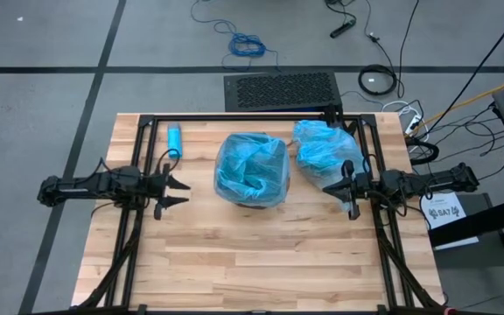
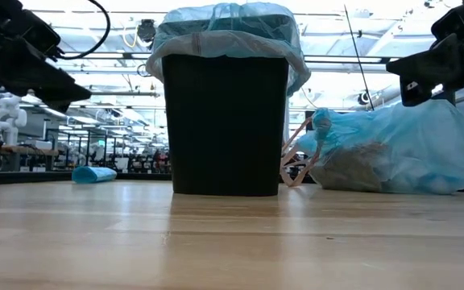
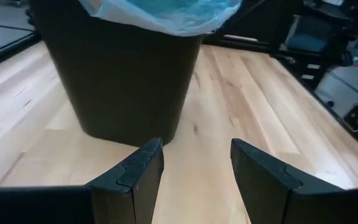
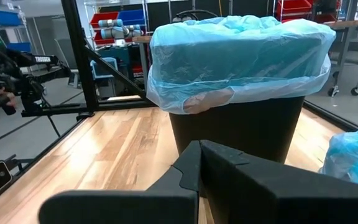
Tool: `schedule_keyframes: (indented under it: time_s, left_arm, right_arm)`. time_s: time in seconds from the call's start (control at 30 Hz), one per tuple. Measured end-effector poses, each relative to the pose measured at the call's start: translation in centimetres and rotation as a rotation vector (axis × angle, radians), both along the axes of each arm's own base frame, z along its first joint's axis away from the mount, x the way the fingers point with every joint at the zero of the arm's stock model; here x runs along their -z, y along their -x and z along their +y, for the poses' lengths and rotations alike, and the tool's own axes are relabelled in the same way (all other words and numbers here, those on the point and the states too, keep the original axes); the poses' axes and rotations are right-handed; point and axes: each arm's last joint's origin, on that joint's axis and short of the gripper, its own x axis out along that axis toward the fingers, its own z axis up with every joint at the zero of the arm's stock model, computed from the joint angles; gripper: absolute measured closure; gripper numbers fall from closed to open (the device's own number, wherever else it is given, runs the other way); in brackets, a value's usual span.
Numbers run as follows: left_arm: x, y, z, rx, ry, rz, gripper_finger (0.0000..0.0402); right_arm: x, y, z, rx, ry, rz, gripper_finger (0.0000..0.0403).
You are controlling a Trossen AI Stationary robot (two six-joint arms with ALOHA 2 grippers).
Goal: Place trash/remove bag and relplace
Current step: Return to Home Position
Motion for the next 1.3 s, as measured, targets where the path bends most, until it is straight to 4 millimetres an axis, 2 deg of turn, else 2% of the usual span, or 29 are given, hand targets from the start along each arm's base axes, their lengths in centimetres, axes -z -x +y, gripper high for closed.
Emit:
schedule_keyframes:
  time_s: [0.53,0.73,0.97,1.3]
  left_arm:
    - [-0.3,-0.9,0.1,-0.019,-0.085,-0.223,0.0210]
    - [-0.1,-1.1,0.1,-0.010,-0.082,-0.204,0.0210]
    - [0.1,-1.3,0.0,0.008,-0.077,-0.258,0.0210]
    - [1.1,-2.0,0.0,0.007,-0.048,-0.138,0.0210]
  right_arm:
    - [0.0,0.0,0.0,0.000,-0.026,0.000,0.0403]
    - [0.0,0.0,0.0,0.003,-0.026,0.000,0.0403]
    - [0.0,0.0,0.0,0.004,-0.037,0.000,0.0403]
    - [0.0,0.0,0.0,0.001,-0.048,0.001,0.0403]
